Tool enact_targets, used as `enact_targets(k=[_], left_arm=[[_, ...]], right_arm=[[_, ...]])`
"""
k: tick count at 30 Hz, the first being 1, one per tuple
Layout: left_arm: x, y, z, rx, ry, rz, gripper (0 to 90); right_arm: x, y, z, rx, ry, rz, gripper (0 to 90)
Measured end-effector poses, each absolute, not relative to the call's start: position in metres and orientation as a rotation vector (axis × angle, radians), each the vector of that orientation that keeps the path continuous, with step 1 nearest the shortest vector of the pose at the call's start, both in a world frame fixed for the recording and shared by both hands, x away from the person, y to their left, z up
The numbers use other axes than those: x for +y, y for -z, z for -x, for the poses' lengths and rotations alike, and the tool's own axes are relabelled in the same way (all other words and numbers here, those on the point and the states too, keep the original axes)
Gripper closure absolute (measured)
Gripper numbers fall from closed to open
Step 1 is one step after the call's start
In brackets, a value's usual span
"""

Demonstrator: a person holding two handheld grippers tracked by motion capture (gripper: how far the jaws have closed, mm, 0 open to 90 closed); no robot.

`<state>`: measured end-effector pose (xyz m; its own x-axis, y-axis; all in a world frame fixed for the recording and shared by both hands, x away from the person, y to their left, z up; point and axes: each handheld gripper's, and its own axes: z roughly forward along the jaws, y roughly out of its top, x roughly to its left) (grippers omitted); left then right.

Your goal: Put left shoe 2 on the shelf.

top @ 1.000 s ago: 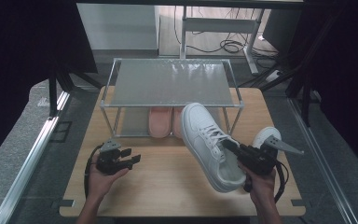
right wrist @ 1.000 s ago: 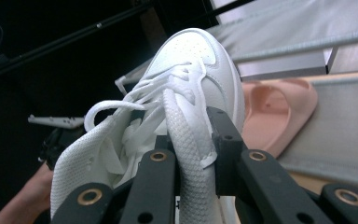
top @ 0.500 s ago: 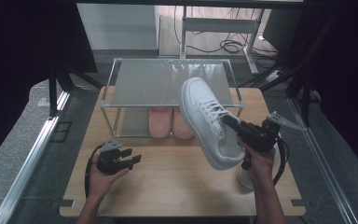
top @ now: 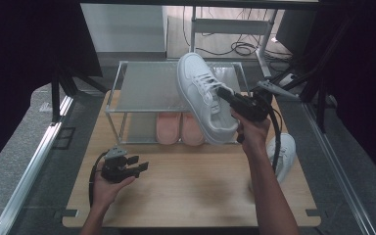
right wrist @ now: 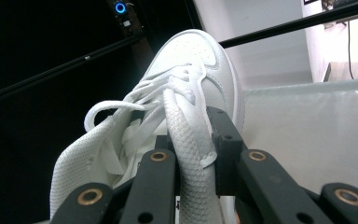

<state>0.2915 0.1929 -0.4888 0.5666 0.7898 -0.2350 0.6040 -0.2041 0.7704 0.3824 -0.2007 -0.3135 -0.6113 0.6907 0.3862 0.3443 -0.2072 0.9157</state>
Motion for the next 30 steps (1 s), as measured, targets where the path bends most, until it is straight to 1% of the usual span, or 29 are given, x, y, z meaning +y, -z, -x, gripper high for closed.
enact_targets(k=[7, 12, 30], left_arm=[[0.193, 0.489, -0.292, 1.125, -0.26, -1.911, 48.2], [0.193, 0.49, -0.293, 1.126, -0.256, -1.916, 48.1], [0.194, 0.491, -0.294, 1.121, -0.253, -1.914, 48.1]], right_arm=[[-0.173, 0.309, -0.425, 1.784, -1.851, -1.3, 80.9], [-0.155, 0.31, -0.448, 1.766, -1.828, -1.358, 80.9], [-0.106, 0.32, -0.496, 1.676, -1.743, -1.571, 80.5]])
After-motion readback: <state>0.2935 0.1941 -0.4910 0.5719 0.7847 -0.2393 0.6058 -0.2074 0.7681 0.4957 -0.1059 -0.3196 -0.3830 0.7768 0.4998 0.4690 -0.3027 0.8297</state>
